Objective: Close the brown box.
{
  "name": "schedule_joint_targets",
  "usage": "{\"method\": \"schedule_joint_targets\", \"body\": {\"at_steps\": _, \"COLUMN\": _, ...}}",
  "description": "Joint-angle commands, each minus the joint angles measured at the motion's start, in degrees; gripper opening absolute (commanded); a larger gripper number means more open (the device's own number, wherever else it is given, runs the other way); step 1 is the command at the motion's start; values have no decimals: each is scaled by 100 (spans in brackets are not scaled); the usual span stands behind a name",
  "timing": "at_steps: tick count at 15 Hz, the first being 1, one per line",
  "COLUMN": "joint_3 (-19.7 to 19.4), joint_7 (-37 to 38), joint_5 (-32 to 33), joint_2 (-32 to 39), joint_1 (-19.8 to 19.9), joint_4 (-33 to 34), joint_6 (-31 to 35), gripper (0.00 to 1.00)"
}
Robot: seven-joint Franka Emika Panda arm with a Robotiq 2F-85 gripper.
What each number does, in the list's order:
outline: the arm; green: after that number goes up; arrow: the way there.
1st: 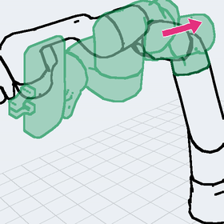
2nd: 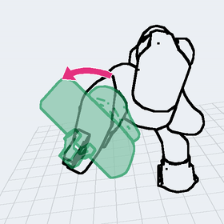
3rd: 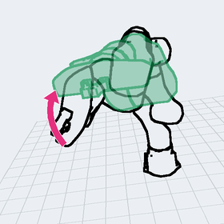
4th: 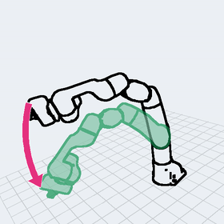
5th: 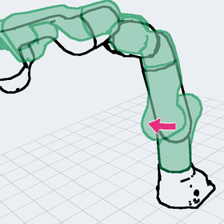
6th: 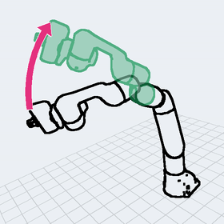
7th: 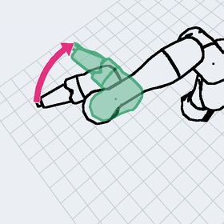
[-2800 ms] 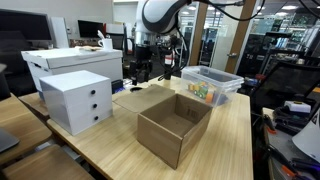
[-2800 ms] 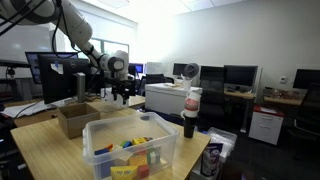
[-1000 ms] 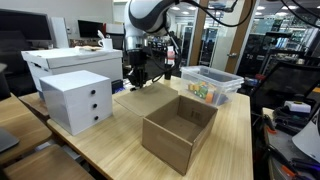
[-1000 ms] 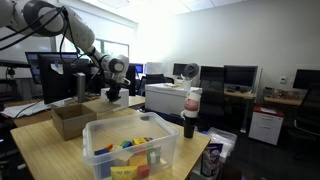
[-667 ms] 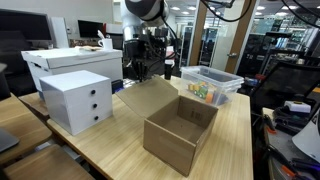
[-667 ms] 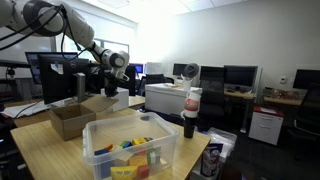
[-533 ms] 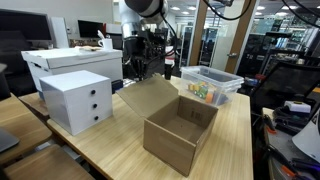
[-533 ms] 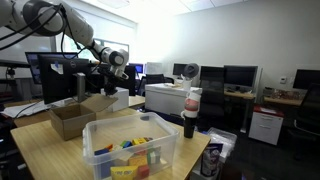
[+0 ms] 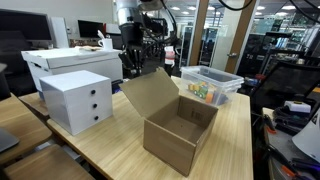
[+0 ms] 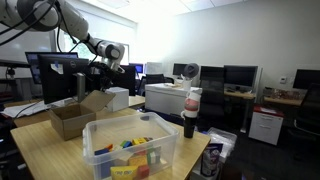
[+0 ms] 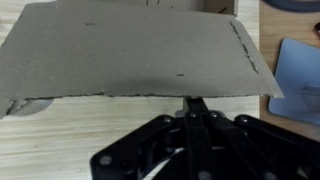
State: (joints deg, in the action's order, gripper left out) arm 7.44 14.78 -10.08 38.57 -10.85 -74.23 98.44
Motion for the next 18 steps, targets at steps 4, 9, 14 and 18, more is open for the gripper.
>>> {"method": "schedule_joint_targets", "body": {"at_steps": 4, "joint_3": -2, "joint_7": 644, "joint_5": -357, "joint_2": -953, "joint_1": -147, "joint_4": -1079, "joint_6": 104, "gripper": 2}}
{"method": "schedule_joint_targets", "body": {"at_steps": 9, "joint_3": 17, "joint_7": 838, "joint_5": -506, "joint_2": -1503, "joint_1": -262, "joint_4": -1803, "joint_6": 226, "gripper": 2}}
{"method": "schedule_joint_targets", "body": {"at_steps": 14, "joint_3": 38, "joint_7": 1005, "joint_5": -470, "joint_2": -1881, "joint_1": -336, "joint_4": -2202, "joint_6": 203, "gripper": 2}}
{"method": "schedule_joint_targets", "body": {"at_steps": 18, "joint_3": 54, "joint_7": 1036, "joint_5": -517, "joint_2": -2044, "joint_1": -333, "joint_4": -2412, "joint_6": 199, "gripper": 2}}
